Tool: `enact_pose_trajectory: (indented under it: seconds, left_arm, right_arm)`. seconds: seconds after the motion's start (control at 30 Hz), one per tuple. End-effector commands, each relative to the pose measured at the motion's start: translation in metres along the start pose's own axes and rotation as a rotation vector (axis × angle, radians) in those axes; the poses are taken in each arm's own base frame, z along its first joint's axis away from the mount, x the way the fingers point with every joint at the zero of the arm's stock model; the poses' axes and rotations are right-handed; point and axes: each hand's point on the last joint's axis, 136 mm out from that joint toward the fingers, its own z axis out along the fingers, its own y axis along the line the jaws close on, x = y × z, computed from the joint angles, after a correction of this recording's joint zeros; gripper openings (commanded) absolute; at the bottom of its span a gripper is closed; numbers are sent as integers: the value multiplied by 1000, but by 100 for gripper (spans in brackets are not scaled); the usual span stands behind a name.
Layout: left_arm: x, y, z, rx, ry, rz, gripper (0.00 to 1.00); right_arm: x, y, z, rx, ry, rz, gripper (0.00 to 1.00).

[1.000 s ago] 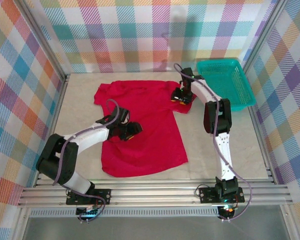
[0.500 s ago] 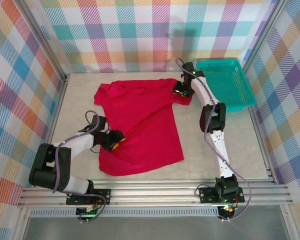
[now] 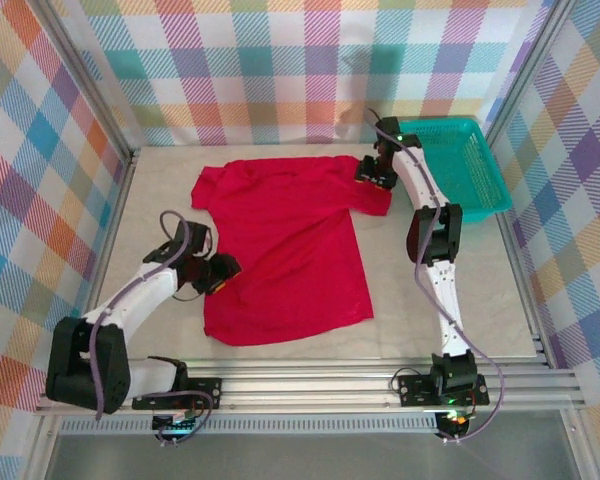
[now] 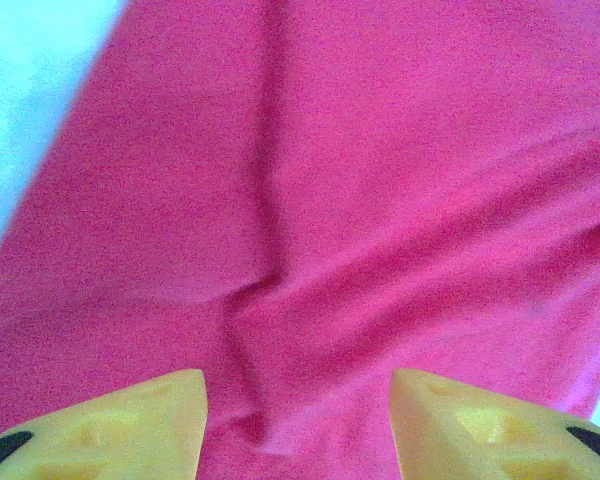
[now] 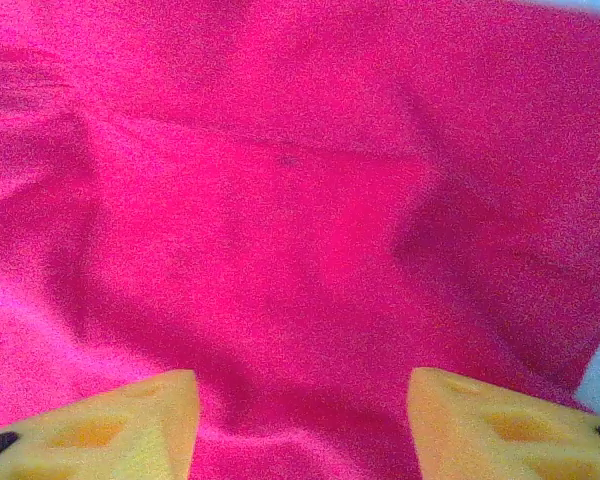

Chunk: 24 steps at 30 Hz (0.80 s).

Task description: Fold the inside-out t-shirt

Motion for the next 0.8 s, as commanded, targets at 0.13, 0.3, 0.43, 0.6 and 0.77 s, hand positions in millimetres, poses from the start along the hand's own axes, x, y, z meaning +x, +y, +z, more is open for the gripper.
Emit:
enact_pose_trajectory:
  seconds: [0.13,0.3,0.43,0.6,0.77]
  left_arm:
    - [18,-69,-4,91,-60,83,53]
    - [33,-83,24,118,-25,77,54]
    - [41,-81,48,100,38,93,55]
    - [41,-54,78,26,124,44,56]
    - [18,-15,98,-32,184,-41,56]
  right_arm:
    - [-1,83,-36,-235,-65,-150,60]
    - [10,105,-10,-359,-17,-152,61]
    - [17,99,16,-356,18,-114,61]
    - [29,46,44,-208,103,6,61]
    - [60,13,51,-104,200,44,60]
